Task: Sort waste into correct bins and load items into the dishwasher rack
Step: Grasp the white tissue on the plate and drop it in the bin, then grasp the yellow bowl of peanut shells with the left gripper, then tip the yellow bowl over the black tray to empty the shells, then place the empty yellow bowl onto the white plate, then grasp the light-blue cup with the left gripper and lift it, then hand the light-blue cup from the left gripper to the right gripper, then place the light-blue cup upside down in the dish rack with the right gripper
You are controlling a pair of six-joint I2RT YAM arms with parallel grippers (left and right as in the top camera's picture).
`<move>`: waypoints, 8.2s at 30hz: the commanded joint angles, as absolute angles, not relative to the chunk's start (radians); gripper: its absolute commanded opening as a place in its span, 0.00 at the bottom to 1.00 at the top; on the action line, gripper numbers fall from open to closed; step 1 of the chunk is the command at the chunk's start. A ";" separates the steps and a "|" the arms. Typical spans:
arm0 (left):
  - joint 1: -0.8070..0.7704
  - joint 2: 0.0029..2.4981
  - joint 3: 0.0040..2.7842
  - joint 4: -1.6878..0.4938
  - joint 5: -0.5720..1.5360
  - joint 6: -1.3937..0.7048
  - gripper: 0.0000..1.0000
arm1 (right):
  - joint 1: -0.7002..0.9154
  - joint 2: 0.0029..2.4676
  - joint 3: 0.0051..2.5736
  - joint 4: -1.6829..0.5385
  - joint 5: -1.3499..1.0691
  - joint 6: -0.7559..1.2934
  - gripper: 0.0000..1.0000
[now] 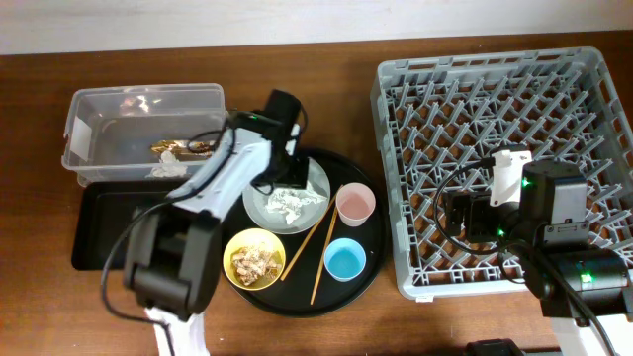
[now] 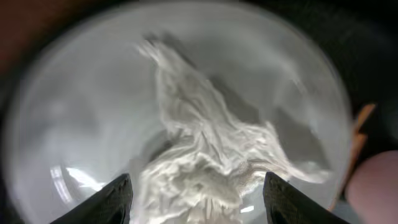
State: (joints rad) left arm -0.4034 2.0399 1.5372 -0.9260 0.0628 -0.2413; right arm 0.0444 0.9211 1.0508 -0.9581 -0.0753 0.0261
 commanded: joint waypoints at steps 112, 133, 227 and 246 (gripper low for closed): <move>-0.426 1.732 1.138 -0.505 0.280 0.010 0.01 | 0.039 0.921 1.065 -1.052 -0.070 0.034 0.99; -0.692 1.672 1.008 -0.778 0.242 -0.178 0.08 | 0.039 0.923 1.065 -1.068 -0.070 0.034 0.99; -0.216 1.213 1.048 -0.850 0.227 -0.178 0.52 | -0.236 1.617 1.571 -1.507 -0.080 0.074 0.53; -0.216 1.213 1.048 -0.850 0.228 -0.178 0.53 | -0.236 1.718 1.541 -1.485 -0.143 0.033 0.87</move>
